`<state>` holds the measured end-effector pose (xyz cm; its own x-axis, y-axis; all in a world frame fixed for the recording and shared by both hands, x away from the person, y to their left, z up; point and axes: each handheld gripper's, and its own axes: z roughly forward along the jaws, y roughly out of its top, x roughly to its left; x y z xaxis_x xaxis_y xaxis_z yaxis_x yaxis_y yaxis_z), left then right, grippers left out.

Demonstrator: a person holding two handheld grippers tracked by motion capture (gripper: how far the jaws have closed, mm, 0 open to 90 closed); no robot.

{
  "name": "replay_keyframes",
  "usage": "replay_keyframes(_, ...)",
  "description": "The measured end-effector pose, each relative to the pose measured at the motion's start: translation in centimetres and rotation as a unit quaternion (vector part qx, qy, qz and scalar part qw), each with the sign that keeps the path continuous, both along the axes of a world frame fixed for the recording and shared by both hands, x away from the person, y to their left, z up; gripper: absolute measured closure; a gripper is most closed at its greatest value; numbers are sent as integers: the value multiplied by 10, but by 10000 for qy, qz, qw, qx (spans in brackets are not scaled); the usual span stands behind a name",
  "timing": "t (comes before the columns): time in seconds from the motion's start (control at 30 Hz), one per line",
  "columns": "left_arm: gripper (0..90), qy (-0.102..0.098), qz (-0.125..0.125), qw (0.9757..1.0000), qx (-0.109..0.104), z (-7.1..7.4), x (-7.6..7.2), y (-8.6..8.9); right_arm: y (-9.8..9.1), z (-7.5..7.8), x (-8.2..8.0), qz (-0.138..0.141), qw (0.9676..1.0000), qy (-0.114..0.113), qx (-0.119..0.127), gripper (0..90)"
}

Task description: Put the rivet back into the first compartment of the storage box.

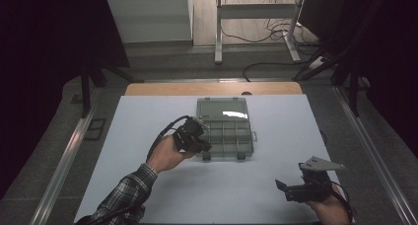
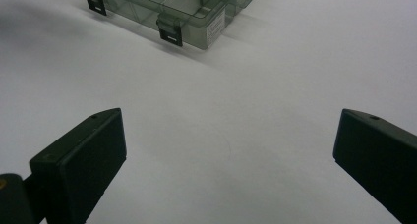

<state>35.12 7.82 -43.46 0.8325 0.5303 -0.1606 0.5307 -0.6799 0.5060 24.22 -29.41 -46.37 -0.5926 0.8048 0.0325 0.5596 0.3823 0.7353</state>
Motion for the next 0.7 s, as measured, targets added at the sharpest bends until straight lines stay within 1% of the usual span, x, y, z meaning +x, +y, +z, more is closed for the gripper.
replay_keyframes(0.4,826,-85,283,9995,107,4,22,7,0,0,0,2,10000,6,1,0)
replay_keyframes(0.7,826,-136,419,9989,158,3,36,8,0,0,0,7,10000,3,-2,0)
